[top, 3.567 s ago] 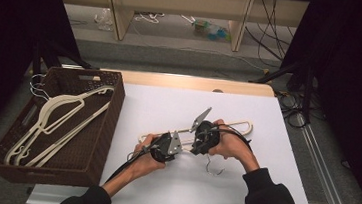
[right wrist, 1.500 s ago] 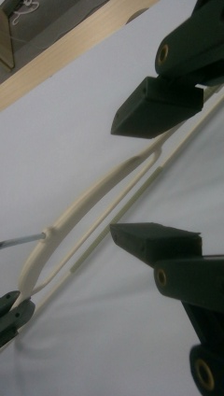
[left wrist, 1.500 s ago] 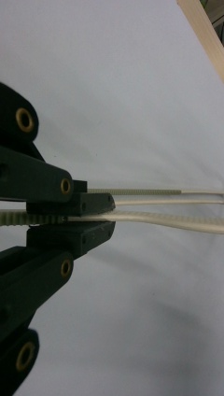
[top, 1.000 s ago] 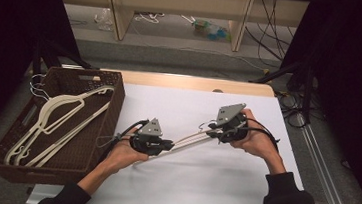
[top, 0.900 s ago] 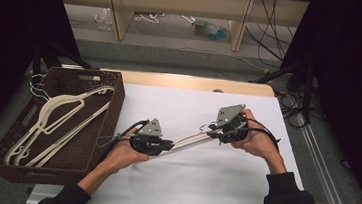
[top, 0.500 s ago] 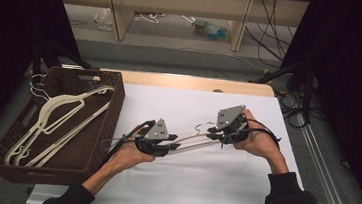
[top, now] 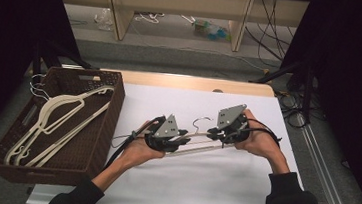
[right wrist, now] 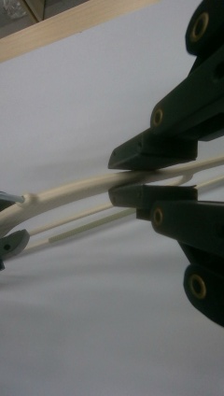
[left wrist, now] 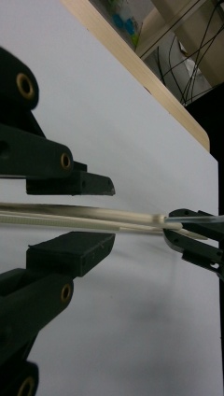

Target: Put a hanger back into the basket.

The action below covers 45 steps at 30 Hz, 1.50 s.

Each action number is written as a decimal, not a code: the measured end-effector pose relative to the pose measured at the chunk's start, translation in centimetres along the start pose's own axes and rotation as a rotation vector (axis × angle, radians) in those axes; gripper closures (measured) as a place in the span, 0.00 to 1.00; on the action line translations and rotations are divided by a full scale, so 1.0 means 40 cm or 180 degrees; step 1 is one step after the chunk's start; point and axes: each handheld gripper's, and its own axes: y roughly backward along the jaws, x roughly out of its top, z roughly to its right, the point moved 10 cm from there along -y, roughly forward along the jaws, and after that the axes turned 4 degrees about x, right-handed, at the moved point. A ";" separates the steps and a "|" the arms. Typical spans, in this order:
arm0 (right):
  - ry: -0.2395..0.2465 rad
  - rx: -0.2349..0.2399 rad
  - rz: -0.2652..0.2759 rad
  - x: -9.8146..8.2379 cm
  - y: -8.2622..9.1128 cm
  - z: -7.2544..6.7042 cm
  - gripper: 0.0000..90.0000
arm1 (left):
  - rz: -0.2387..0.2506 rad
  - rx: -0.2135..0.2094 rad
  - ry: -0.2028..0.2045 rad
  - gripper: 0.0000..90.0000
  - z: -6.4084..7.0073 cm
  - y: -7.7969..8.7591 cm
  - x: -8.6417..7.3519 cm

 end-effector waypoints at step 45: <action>-0.1304 -0.0662 0.0560 -0.017 0.141 -0.062 0.33 | -0.0050 0.0324 0.1409 0.96 -0.100 0.192 0.056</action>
